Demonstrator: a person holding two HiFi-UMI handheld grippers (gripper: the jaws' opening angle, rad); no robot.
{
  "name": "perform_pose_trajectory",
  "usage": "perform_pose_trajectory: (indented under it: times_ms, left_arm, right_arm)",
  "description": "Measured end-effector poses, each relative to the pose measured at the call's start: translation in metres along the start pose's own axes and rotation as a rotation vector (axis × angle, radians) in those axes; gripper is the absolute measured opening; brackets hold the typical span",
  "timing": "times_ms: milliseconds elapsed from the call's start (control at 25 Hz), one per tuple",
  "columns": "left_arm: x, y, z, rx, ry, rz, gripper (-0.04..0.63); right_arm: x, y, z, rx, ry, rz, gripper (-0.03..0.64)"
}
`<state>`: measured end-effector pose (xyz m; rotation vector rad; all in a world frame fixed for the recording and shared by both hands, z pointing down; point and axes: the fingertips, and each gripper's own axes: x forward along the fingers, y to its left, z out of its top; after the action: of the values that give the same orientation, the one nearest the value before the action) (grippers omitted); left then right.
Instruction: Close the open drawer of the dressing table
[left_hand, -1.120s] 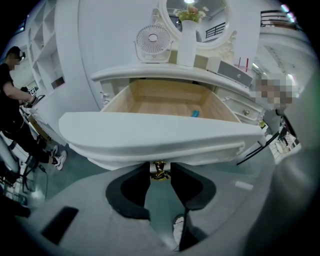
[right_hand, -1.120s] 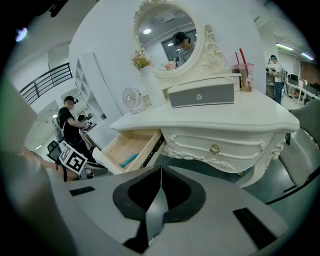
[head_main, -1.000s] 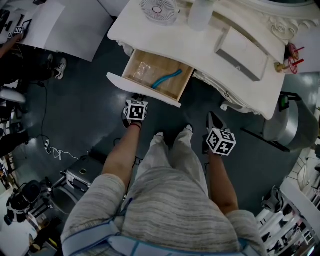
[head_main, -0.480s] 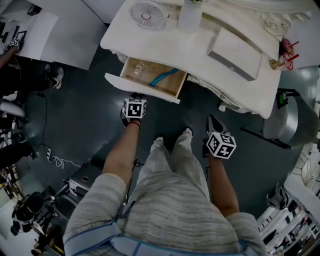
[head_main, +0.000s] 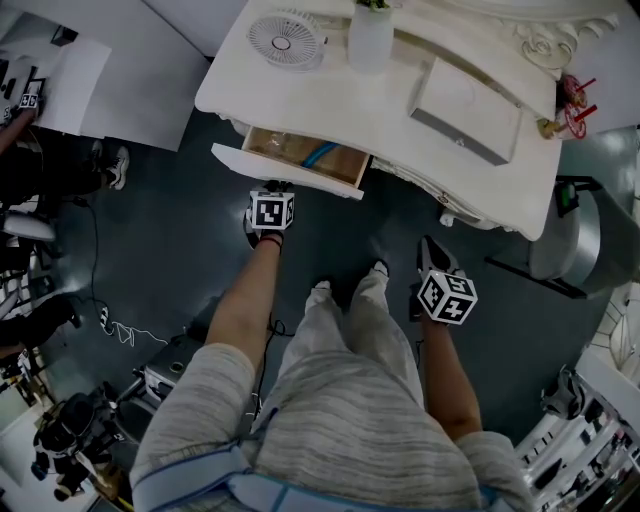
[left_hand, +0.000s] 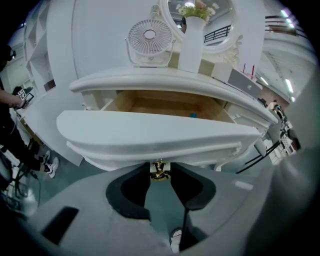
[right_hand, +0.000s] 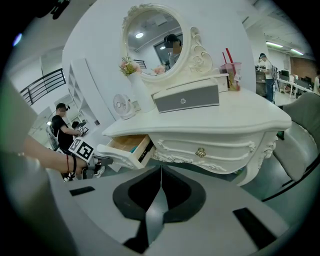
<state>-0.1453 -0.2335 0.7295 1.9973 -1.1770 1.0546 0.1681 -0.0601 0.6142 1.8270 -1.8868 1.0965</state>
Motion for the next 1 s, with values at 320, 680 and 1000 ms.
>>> perform_pose_trajectory:
  times_ms: [320, 680, 1000]
  left_arm:
    - [0.02, -0.003, 0.033, 0.01, -0.013, -0.003, 0.137]
    - [0.035, -0.004, 0.063, 0.006, -0.034, -0.01, 0.135]
    - [0.046, -0.006, 0.082, 0.002, -0.046, -0.009, 0.135]
  right_arm:
    - [0.002, -0.012, 0.002, 0.016, -0.005, -0.012, 0.015]
    - [0.001, -0.023, 0.0, 0.041, -0.006, -0.032, 0.014]
    - [0.003, -0.032, 0.001, 0.05, -0.004, -0.04, 0.014]
